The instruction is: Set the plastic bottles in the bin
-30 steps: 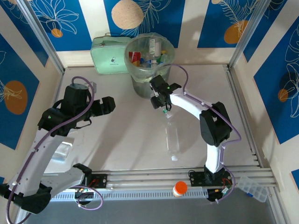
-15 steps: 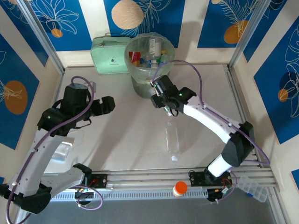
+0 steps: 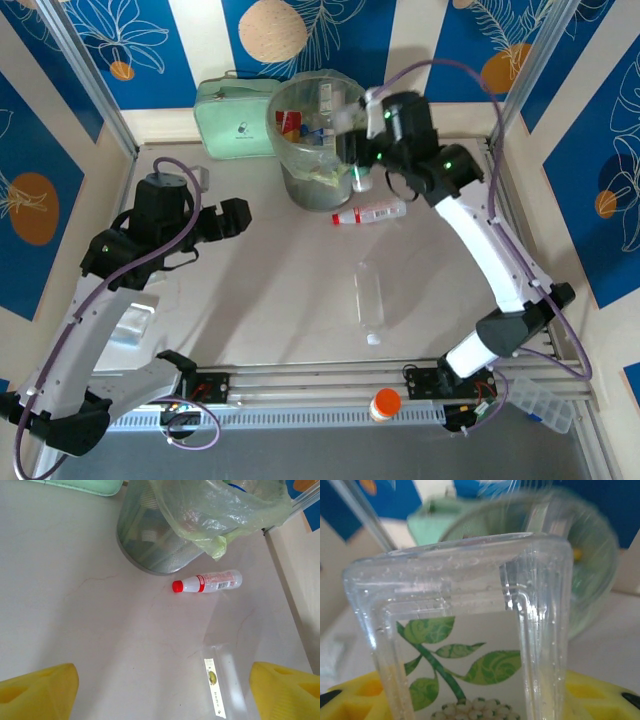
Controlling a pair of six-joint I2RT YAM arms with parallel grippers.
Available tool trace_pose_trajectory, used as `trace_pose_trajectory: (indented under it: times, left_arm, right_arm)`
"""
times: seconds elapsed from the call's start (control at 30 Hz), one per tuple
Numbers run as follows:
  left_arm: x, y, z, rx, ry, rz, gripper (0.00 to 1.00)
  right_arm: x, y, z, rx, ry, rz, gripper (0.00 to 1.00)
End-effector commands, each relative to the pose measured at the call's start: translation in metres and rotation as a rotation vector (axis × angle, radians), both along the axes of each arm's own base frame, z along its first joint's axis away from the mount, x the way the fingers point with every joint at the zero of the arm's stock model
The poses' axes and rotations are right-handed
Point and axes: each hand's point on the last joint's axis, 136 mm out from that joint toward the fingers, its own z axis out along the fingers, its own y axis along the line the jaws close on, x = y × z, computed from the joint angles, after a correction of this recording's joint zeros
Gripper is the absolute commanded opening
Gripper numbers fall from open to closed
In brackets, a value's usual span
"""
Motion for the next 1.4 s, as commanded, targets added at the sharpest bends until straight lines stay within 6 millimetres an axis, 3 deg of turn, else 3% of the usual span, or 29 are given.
trace_pose_trajectory:
  times: [0.0, 0.07, 0.2, 0.37, 0.53, 0.77, 1.0, 1.17, 1.37]
  left_arm:
    - [0.001, -0.004, 0.015, -0.036, -0.032, -0.017, 0.88]
    - [0.002, -0.006, 0.014, -0.042, -0.027, -0.019, 0.88]
    - [0.001, -0.006, 0.012, -0.042, -0.018, -0.021, 0.88]
    - [-0.001, -0.005, 0.008, -0.037, 0.003, -0.019, 0.88]
    - [-0.004, -0.002, 0.005, -0.017, 0.021, -0.015, 0.88]
    - [-0.007, 0.000, -0.001, 0.004, 0.045, -0.019, 0.88]
    - [-0.007, 0.001, -0.011, 0.026, 0.070, -0.020, 0.89]
    - [-0.002, -0.005, -0.013, 0.027, 0.083, -0.043, 0.89]
    - [0.003, -0.009, -0.004, 0.034, 0.067, -0.064, 0.90]
  right_arm:
    - [0.040, 0.005, 0.011, 0.207, 0.054, -0.010, 0.50]
    - [0.065, 0.004, 0.022, 0.261, 0.048, -0.030, 0.50]
    - [0.110, 0.015, 0.025, 0.325, 0.054, -0.005, 0.50]
    - [0.150, 0.042, 0.008, 0.407, 0.067, 0.070, 0.49]
    - [0.177, 0.061, -0.027, 0.415, 0.069, 0.097, 0.49]
    - [0.192, 0.075, -0.067, 0.332, 0.083, 0.090, 0.51]
    - [0.203, 0.076, -0.094, 0.309, 0.113, 0.062, 0.62]
    - [0.203, 0.074, -0.083, 0.314, 0.087, 0.052, 0.75]
    - [0.195, 0.055, -0.038, 0.330, 0.003, 0.032, 0.78]
